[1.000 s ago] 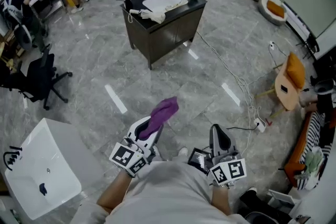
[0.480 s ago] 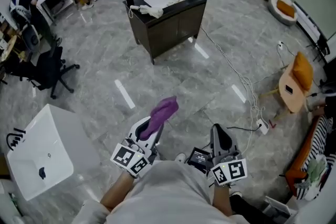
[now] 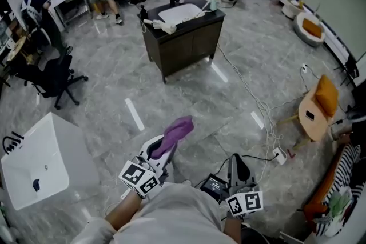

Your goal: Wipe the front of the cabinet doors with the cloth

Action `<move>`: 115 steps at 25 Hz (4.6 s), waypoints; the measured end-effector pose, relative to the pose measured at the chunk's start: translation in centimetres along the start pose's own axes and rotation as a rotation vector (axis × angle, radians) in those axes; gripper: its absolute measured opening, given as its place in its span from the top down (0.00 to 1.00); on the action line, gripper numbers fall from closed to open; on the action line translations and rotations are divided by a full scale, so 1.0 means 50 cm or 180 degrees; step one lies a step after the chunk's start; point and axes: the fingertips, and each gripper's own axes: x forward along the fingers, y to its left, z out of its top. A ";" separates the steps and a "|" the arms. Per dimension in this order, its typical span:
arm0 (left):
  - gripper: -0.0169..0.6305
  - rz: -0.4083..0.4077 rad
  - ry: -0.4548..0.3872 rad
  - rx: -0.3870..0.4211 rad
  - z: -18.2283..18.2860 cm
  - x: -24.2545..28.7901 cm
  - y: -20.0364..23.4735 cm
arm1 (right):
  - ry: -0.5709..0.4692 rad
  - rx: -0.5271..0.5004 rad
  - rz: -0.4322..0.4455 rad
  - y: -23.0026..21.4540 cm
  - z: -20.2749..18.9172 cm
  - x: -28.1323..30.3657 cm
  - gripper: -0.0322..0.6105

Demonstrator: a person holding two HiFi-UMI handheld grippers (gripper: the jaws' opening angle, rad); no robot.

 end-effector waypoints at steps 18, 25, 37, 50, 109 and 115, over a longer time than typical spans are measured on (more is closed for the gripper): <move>0.84 -0.0334 -0.0104 -0.0257 0.068 0.410 0.295 | 0.0055 -0.0197 -0.0170 -0.153 0.073 0.444 0.91; 0.84 -0.0370 -0.0216 -0.0147 0.147 0.514 0.411 | 0.0117 -0.0164 -0.0251 -0.203 0.079 0.591 0.91; 0.84 0.0402 -0.0225 -0.0256 0.127 0.651 0.551 | 0.0177 -0.0123 0.0311 -0.351 0.100 0.874 0.91; 0.84 0.1196 -0.0682 -0.0307 0.161 1.093 0.510 | 0.0354 -0.0184 0.1123 -0.755 0.203 1.100 0.91; 0.84 0.2375 -0.0345 -0.0254 0.001 1.889 0.800 | 0.1221 -0.0511 0.2512 -1.332 0.100 1.880 0.91; 0.84 0.2201 -0.0124 -0.0300 -0.116 1.949 0.921 | 0.1335 -0.0480 0.2482 -1.344 -0.043 1.952 0.91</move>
